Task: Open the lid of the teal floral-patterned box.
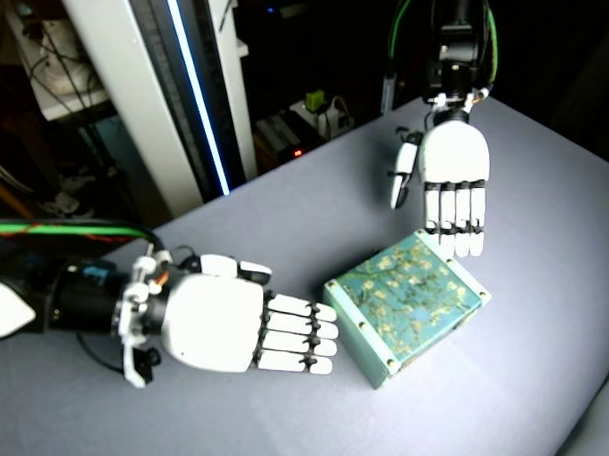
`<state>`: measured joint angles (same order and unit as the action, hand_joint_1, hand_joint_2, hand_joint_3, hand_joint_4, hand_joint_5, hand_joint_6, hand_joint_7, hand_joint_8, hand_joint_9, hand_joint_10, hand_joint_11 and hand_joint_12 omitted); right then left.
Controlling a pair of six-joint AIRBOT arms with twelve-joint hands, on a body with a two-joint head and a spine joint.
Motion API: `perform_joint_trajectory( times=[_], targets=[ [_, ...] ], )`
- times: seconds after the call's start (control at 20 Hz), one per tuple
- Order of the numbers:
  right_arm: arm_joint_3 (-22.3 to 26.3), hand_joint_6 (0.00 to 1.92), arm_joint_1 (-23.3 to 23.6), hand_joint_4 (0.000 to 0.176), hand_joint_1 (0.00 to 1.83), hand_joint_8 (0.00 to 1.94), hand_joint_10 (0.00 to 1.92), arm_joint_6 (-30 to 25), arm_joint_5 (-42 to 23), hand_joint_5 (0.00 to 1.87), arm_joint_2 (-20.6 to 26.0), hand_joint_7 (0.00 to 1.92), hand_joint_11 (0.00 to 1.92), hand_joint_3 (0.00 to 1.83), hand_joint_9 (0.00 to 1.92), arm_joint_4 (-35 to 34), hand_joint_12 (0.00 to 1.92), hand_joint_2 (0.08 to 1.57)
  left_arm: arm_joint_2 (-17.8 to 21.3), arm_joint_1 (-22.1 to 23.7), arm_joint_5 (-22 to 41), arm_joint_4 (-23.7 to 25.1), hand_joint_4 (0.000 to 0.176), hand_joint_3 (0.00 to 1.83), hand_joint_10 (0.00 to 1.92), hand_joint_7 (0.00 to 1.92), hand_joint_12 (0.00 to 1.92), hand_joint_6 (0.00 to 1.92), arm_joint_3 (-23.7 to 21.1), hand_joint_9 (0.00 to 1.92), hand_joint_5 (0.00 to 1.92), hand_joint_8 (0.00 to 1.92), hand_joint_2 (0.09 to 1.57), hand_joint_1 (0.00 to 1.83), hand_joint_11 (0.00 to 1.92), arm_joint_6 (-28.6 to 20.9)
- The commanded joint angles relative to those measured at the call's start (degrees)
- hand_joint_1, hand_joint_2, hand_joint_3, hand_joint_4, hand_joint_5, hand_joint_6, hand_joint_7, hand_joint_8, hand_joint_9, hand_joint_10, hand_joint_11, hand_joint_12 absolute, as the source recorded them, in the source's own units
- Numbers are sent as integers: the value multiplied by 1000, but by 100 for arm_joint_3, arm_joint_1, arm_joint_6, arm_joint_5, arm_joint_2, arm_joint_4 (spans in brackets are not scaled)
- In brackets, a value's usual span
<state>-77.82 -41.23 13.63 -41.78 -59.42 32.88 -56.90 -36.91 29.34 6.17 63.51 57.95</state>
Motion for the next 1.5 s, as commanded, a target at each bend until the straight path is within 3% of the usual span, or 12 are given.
perform_joint_trajectory(
  times=[0.0, 0.1, 0.35, 0.6, 0.9, 1.05, 1.45],
  targets=[
    [38, 13, 115, 13, 0, 0, 0, -44, -1002, 53, -13, 0, 11, 0, 0, -349, 10, 1407, 9, 47, 1116, -26, 0, 0, 0, 0, 0, 0, -50, 0, 0, 0, 1353, 0, 0, -42],
    [47, 18, 114, 0, 0, 11, 0, -44, -1215, 80, -13, 33, 22, 9, 0, -589, 15, 1431, 12, 47, 1339, -145, 0, 0, 0, 0, 0, 0, -57, 0, 0, 0, 1308, 0, 0, -42],
    [24, 6, 9, 0, 0, 5, 2, -34, -1665, 108, -34, 58, 26, 18, 13, -1179, 15, 1528, 79, -5, 1799, -350, 0, 0, 0, 0, 1, 0, -125, 0, 0, 0, 1274, 0, 3, -42],
    [-78, 10, -178, 0, 0, 16, 11, 78, -2045, 133, -127, 109, 33, 0, 49, -1924, 20, 1417, 83, -2, 2064, -604, 0, 0, 5, 0, 4, 0, -79, 13, 0, 0, 1238, 0, 10, -26],
    [-203, 9, -197, 0, 0, 1, 8, 102, -2084, 146, -159, 91, 58, 0, 63, -2239, 31, 1417, -28, 448, 1883, -590, 0, 0, 0, 0, 11, 0, 90, 1, 0, 0, 1214, 0, 26, 208],
    [-203, 14, -334, 0, 0, 11, 13, 114, -2255, 174, -161, 112, 84, 0, 86, -2468, 45, 1424, -218, 756, 1676, -558, 0, 14, 0, 0, 16, 0, 324, 0, 0, 0, 1304, 0, 36, 223],
    [-81, 0, -646, 0, 0, 2, 4, 114, -2827, 190, -93, 164, 102, 1, 125, -2970, 70, 1429, -477, 1013, 1369, -726, 0, 6, 4, 0, 33, 0, 656, 11, 0, 0, 1321, 0, 69, 334]
  ],
)
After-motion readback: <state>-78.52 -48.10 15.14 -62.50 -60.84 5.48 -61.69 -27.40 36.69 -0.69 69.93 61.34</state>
